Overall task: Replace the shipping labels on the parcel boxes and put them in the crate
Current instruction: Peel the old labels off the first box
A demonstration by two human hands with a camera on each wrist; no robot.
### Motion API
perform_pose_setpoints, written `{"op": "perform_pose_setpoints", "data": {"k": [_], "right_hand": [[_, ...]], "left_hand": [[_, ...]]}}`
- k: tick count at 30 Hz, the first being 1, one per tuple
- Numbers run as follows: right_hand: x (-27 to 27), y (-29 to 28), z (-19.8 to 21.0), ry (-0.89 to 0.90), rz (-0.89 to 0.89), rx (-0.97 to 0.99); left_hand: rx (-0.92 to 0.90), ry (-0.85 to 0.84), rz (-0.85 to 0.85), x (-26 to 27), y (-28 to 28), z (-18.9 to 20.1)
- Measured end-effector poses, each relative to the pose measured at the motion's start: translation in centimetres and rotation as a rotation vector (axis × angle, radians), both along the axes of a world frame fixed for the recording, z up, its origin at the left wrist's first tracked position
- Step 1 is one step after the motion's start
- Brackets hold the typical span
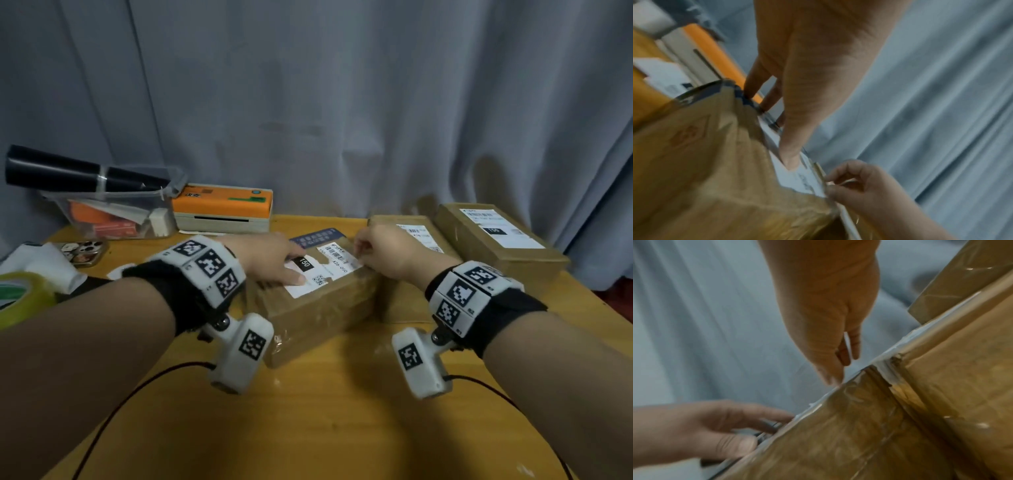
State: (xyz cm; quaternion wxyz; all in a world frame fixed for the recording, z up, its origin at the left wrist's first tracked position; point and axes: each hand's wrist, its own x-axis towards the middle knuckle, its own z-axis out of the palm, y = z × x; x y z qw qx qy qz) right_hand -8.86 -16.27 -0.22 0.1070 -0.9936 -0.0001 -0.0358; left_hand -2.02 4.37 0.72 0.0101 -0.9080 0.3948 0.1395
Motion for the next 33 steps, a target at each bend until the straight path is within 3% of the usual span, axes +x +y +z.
{"op": "perform_pose_setpoints", "data": {"k": [3, 5, 13, 16, 21, 27, 33], "right_hand": [[-1.2, 3.2, 0.2, -0.012, 0.220, 0.085], [-1.2, 5.3, 0.1, 0.050, 0.310, 0.035], [0.1, 8.9, 1.6, 0.149, 0.401, -0.182], [0.6, 9.1, 1.6, 0.146, 0.406, -0.224], [0.8, 7.8, 1.4, 0.200, 0.330, -0.053], [0.6, 8.2, 1.5, 0.224, 0.346, -0.140], [0.6, 7.3, 0.0, 0.102, 0.267, -0.118]], "left_hand": [[-0.115, 0.102, -0.036, 0.3, 1.6, -0.1], [-0.141, 0.118, -0.030, 0.5, 2.3, -0.2], [-0.216, 0.163, -0.020, 1.2, 3.4, -0.5], [-0.244, 0.163, -0.005, 1.3, 3.5, -1.0], [-0.228, 0.184, -0.004, 1.1, 3.7, -1.0], [-0.231, 0.174, 0.017, 0.8, 3.6, -1.2], [-0.250, 0.181, 0.047, 0.6, 3.4, -1.4]]}}
